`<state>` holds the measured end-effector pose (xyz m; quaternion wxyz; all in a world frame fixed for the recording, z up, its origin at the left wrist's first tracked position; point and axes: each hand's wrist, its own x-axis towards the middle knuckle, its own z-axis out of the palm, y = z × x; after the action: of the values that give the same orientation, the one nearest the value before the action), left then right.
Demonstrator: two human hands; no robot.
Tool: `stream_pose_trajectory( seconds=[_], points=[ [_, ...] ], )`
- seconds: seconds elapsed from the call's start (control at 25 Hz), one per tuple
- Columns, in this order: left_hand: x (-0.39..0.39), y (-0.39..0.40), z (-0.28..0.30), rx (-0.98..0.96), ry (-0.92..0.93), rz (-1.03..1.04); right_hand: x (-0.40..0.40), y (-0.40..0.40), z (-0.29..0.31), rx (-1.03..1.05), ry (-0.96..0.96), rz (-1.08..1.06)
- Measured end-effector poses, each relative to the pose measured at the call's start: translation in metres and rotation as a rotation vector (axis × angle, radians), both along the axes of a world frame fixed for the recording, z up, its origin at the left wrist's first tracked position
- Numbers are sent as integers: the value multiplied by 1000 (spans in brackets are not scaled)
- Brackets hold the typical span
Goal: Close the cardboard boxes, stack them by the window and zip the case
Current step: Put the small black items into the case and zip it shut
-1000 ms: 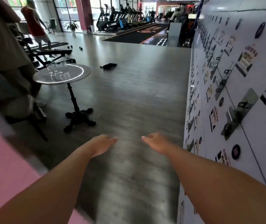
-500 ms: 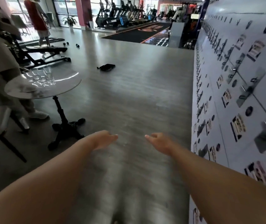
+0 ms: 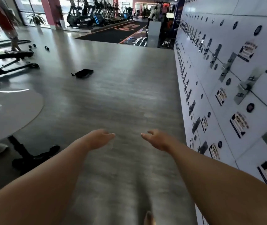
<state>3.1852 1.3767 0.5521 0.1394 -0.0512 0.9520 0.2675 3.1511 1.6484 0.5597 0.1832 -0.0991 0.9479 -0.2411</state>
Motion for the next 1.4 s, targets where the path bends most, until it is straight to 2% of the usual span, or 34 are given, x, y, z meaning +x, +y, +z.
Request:
stream_pose_trajectory(
  seconds=[0.16, 0.44, 0.72, 0.92, 1.16, 1.4],
  points=[
    [-127, -13, -6, -7, 23, 15, -137, -14, -5, -72, 4, 2],
    [-324, -51, 9, -25, -2, 72, -352, -60, 5, -43, -42, 80],
    [-521, -145, -17, -36, -13, 138, -563, -161, 0, -68, -36, 143],
    [-670, -217, -7, -4, -10, 167, -707, -232, 11, -72, -42, 147],
    [-844, -272, -11, -4, -20, 177, -891, -290, -4, -91, -52, 140],
    [-1017, -324, -11, -19, -41, 232, -1091, -347, -12, -55, -52, 234]
  ],
)
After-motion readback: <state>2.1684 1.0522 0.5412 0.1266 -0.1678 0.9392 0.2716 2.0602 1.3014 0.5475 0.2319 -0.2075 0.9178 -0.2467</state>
